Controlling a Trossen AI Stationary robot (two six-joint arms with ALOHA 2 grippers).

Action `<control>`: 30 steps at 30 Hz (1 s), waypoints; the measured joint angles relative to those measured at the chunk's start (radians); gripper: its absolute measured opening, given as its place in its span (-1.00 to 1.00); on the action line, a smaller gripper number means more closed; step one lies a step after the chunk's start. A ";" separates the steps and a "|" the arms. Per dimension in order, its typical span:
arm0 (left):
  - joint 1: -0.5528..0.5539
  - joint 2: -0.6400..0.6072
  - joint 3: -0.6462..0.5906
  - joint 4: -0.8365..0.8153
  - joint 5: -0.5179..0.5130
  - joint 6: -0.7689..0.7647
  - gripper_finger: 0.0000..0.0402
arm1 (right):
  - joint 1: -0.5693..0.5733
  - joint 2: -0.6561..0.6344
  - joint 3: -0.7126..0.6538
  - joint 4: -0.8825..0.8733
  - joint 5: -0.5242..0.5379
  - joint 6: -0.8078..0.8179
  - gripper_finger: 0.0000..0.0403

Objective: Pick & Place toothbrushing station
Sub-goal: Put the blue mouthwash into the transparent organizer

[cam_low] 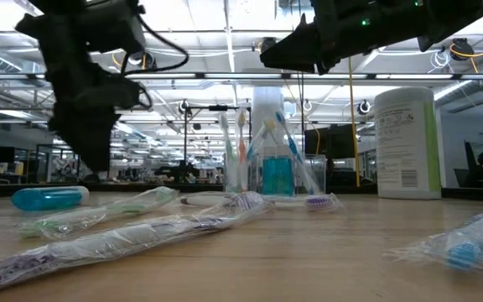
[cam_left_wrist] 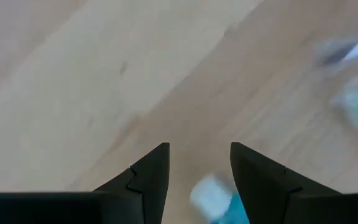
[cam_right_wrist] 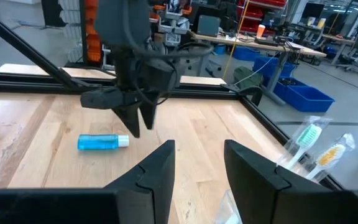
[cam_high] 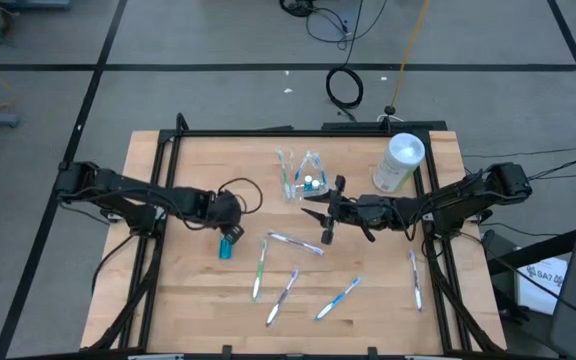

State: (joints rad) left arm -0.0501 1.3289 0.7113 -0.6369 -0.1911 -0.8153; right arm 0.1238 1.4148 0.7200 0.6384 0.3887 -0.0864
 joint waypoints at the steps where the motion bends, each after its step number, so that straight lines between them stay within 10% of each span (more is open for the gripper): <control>1: -0.009 0.000 0.000 -0.031 0.001 -0.034 -0.14 | 0.000 0.000 0.000 0.000 0.000 0.000 -0.35; 30: -0.102 0.141 -0.002 -0.032 0.030 -0.422 0.09 | 0.000 0.000 0.000 0.045 0.002 -0.031 -0.35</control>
State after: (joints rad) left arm -0.1524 1.4701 0.7090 -0.6691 -0.1611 -1.2369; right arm 0.1234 1.4151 0.7197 0.6839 0.3902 -0.1169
